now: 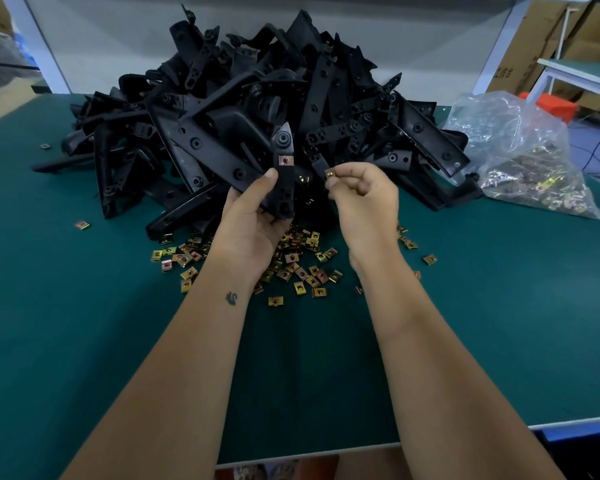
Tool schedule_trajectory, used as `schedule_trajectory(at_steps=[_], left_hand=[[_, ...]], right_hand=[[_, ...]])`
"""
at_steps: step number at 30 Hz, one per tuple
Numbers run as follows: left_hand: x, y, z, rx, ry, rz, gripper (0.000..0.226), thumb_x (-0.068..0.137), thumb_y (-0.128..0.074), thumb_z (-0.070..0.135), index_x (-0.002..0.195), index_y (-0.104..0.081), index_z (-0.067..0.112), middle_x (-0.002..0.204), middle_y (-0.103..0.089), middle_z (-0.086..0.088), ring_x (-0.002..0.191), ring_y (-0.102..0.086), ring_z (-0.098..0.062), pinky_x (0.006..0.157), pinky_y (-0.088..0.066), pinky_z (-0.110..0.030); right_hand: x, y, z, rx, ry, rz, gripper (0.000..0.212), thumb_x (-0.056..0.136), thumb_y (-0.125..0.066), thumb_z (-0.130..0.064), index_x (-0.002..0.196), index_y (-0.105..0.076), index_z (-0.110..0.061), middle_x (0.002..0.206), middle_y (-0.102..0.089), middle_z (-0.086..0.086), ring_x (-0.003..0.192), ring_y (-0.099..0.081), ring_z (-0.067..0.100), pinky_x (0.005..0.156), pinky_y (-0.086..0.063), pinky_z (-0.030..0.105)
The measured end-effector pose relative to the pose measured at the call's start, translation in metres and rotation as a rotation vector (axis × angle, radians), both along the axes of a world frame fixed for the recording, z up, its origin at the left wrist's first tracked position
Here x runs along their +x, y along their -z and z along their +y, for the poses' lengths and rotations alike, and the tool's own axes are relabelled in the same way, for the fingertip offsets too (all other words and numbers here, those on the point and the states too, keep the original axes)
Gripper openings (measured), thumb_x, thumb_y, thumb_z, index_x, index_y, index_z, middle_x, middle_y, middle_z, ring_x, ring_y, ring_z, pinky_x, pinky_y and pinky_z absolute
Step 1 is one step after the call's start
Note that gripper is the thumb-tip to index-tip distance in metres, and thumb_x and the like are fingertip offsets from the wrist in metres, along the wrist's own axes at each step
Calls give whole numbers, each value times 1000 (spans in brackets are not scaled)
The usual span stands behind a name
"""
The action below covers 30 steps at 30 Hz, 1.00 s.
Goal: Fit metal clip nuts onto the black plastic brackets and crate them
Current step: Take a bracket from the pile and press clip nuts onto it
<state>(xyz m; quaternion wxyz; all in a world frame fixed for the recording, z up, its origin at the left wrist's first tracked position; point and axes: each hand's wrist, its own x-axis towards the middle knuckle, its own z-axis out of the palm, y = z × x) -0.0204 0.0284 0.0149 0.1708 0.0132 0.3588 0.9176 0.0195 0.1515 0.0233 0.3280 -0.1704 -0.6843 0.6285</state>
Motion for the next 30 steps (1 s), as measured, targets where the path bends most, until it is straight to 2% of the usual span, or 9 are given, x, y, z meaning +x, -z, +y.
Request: schedule_trajectory(at_steps=[2, 4, 10, 17, 21, 25, 28, 30], left_hand=[[0, 0, 0, -4, 5, 20, 9, 94, -62, 13, 96, -56, 19, 99, -69, -2, 88, -67, -16, 67, -56, -27], [0, 0, 0, -7, 11, 39, 10, 94, -62, 13, 101, -57, 19, 100, -70, -1, 90, -67, -16, 69, -56, -28], [-1, 1, -1, -12, 32, 80, 18, 94, -63, 13, 109, -57, 18, 107, -69, -3, 96, -66, -18, 71, -56, -28], [0, 1, -1, 29, 52, 86, 28, 93, -60, 7, 119, -52, 13, 105, -69, -4, 90, -67, -16, 69, -56, -27], [-2, 2, -1, 78, 81, 103, 36, 93, -55, 0, 126, -48, 10, 108, -67, -7, 93, -65, -17, 80, -56, -30], [-3, 3, -1, 122, 91, 117, 32, 92, -51, -5, 119, -48, 11, 102, -68, -7, 93, -65, -18, 87, -55, -31], [-2, 4, 0, 91, 87, 163, 30, 92, -51, -7, 114, -51, 13, 103, -70, -6, 98, -65, -20, 91, -54, -33], [-1, 5, 1, 55, 99, 200, 35, 92, -53, -6, 121, -50, 13, 109, -69, -6, 102, -65, -21, 92, -54, -33]], right_hand=[[0, -1, -4, -120, -99, 68, 23, 91, -62, 0, 97, -68, -22, 83, -69, -1, 74, -64, 6, 75, -53, 18], [0, -1, -5, -179, -161, 110, 27, 92, -60, 2, 100, -70, -21, 84, -69, -1, 74, -63, 6, 72, -52, 17], [1, -4, -5, -396, -260, 141, 23, 91, -60, 4, 96, -74, -14, 79, -70, -1, 72, -63, 9, 76, -52, 23], [3, -3, -5, -302, -294, 111, 22, 91, -61, 2, 95, -73, -16, 80, -72, 3, 74, -66, 12, 77, -54, 27], [1, -4, -8, -393, -318, 99, 18, 93, -59, 1, 93, -73, -10, 90, -73, 9, 82, -67, 19, 82, -55, 31], [3, -4, -7, -415, -339, 119, 18, 90, -62, 2, 96, -72, -12, 88, -72, 6, 84, -68, 17, 82, -54, 28], [3, -4, -8, -437, -359, 125, 20, 89, -63, 5, 97, -72, -11, 88, -72, 6, 84, -67, 17, 84, -55, 28], [3, -4, -8, -439, -365, 118, 18, 87, -64, 5, 93, -72, -10, 86, -72, 7, 81, -68, 17, 82, -57, 27]])
